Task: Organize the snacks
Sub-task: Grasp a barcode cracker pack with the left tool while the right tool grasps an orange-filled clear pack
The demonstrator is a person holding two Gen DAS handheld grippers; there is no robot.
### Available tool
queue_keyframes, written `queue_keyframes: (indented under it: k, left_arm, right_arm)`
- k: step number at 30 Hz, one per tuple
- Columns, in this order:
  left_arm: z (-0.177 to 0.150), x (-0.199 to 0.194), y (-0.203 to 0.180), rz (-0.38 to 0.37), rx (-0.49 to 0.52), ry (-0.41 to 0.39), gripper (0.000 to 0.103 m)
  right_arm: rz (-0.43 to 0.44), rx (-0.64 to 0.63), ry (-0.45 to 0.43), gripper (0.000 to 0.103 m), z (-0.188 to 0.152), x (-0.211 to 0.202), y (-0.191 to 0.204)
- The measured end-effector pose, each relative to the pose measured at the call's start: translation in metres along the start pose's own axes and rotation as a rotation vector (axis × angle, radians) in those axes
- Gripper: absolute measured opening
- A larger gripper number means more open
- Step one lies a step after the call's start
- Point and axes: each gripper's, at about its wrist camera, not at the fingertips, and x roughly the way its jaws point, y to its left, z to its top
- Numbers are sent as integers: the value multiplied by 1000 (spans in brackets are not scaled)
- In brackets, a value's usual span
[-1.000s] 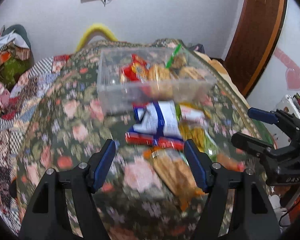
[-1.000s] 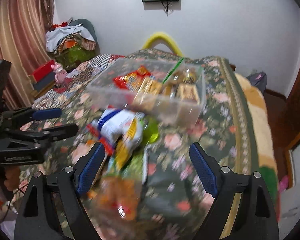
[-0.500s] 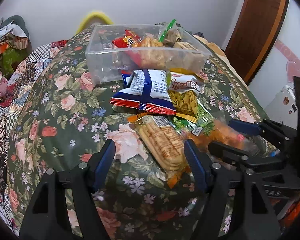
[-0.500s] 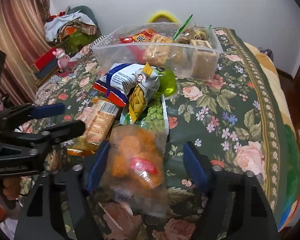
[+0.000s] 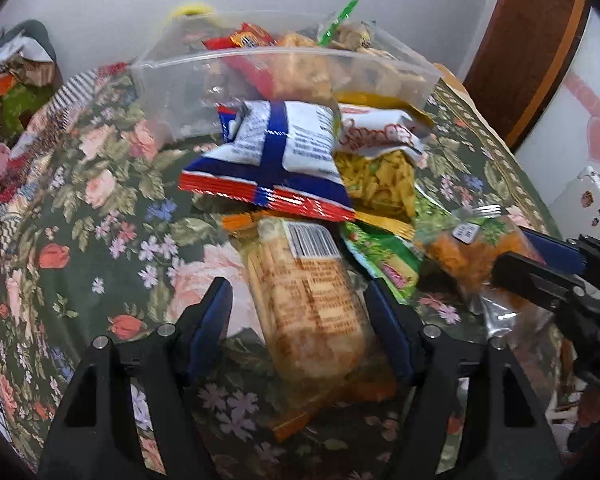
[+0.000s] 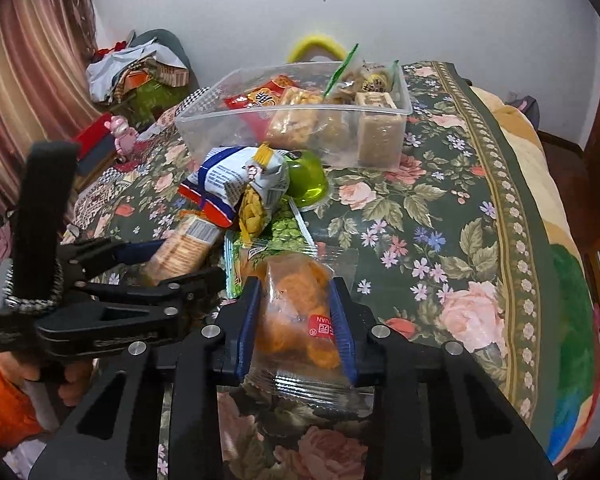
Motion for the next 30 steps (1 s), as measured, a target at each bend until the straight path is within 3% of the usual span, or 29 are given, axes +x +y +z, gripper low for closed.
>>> queue_keyframes:
  k: [4, 5, 9, 13, 17, 20, 24, 30]
  left_arm:
    - [-2, -3, 6, 35, -3, -22, 40]
    - [-3, -4, 10, 30, -6, -23, 38]
    - [-6, -12, 15, 3, -8, -29, 36]
    - [-9, -28, 13, -5, 13, -56, 36]
    - [-10, -48, 10, -7, 32, -102, 36]
    - [-7, -62, 9, -9, 36, -138, 36]
    - [2, -77, 11, -15, 35, -178, 36]
    - [22, -93, 15, -9, 31, -235, 36]
  right_arm:
    - [-8, -2, 9, 35, -1, 2, -1]
    - [-10, 3, 16, 41, -1, 3, -1]
    - [-5, 12, 33, 50, -2, 7, -2]
    - [12, 32, 41, 51, -2, 10, -5]
    - [8, 69, 68, 67, -2, 17, -12]
    - [33, 90, 73, 66, -2, 20, -16]
    - [73, 95, 69, 47, 0, 22, -16]
    - [43, 64, -7, 46, 9, 1, -8]
